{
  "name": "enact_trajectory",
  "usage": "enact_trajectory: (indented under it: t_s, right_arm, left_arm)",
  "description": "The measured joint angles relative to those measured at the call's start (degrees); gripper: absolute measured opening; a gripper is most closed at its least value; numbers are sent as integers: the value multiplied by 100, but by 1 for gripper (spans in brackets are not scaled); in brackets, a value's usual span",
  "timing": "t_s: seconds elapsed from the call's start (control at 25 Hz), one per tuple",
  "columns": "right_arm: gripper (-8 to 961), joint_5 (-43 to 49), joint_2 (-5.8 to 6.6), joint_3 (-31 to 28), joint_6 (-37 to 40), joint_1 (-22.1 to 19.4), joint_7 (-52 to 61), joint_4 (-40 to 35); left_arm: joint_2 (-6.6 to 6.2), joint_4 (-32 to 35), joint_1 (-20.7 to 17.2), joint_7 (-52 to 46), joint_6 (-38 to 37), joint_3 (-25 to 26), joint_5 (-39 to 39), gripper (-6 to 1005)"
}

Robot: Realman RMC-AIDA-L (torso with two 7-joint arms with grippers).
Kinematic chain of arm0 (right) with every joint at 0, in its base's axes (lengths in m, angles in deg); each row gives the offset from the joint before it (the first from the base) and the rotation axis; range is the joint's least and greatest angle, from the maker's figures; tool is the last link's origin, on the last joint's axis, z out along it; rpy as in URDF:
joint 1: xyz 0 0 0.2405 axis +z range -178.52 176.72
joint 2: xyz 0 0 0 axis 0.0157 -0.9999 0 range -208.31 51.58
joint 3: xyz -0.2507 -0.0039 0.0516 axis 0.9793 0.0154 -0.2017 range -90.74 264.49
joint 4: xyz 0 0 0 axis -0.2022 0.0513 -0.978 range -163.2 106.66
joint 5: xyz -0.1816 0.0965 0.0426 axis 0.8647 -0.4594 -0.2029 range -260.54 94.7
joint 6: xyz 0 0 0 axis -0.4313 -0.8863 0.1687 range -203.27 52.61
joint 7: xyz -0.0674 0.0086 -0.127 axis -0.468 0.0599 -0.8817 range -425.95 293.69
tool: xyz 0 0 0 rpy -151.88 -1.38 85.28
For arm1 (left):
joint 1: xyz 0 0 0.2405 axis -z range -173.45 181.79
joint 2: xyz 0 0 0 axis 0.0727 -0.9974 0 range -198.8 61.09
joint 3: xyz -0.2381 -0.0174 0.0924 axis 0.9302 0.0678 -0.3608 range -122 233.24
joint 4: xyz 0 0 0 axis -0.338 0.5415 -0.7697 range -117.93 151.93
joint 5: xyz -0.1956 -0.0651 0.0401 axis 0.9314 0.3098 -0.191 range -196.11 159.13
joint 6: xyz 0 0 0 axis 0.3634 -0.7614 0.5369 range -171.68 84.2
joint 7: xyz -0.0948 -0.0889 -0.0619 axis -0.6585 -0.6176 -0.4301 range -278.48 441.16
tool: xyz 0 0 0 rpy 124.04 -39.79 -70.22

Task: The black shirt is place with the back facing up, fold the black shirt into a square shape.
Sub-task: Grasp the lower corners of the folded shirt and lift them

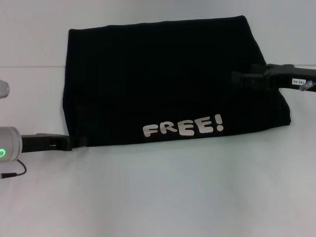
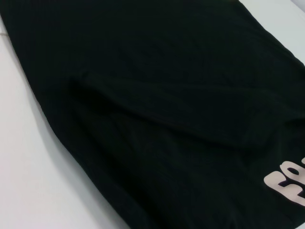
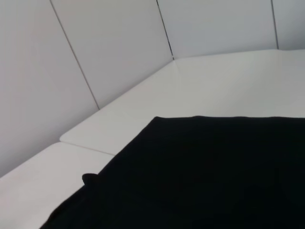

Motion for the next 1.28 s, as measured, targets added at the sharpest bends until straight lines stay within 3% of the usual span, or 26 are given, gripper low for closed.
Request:
enact_trajectory:
  t_s: [0.16, 0.36, 0.48, 0.76, 0.92, 1.16, 1.28]
  right_arm:
    - [890, 85, 65, 18, -40, -94, 104, -1]
    - [880, 688, 259, 20, -629, -185, 798, 71]
    - [880, 879, 306, 17, -727, -295, 1079, 41]
    - [881, 1243, 439, 27, -614, -442, 1640, 59]
    - [881, 1473, 333, 29, -694, -404, 1665, 74]
    - [876, 1517, 45, 107, -1100, -300, 1595, 92]
    - [873, 1519, -15, 194, -1230, -273, 1591, 96]
  left_arm:
    - [-18, 1, 13, 1, 11, -3, 0, 242]
    - [-31, 5, 23, 7, 13, 10, 1, 118]
    - [-34, 11, 29, 15, 10, 15, 2, 44]
    - [-61, 15, 71, 32, 10, -1, -1, -2]
    - [-68, 2, 123, 38, 8, -5, -44, -2]
    - [-89, -1, 157, 44, 11, 3, -57, -1]
    - [-101, -1, 157, 45, 10, 11, -60, -1]
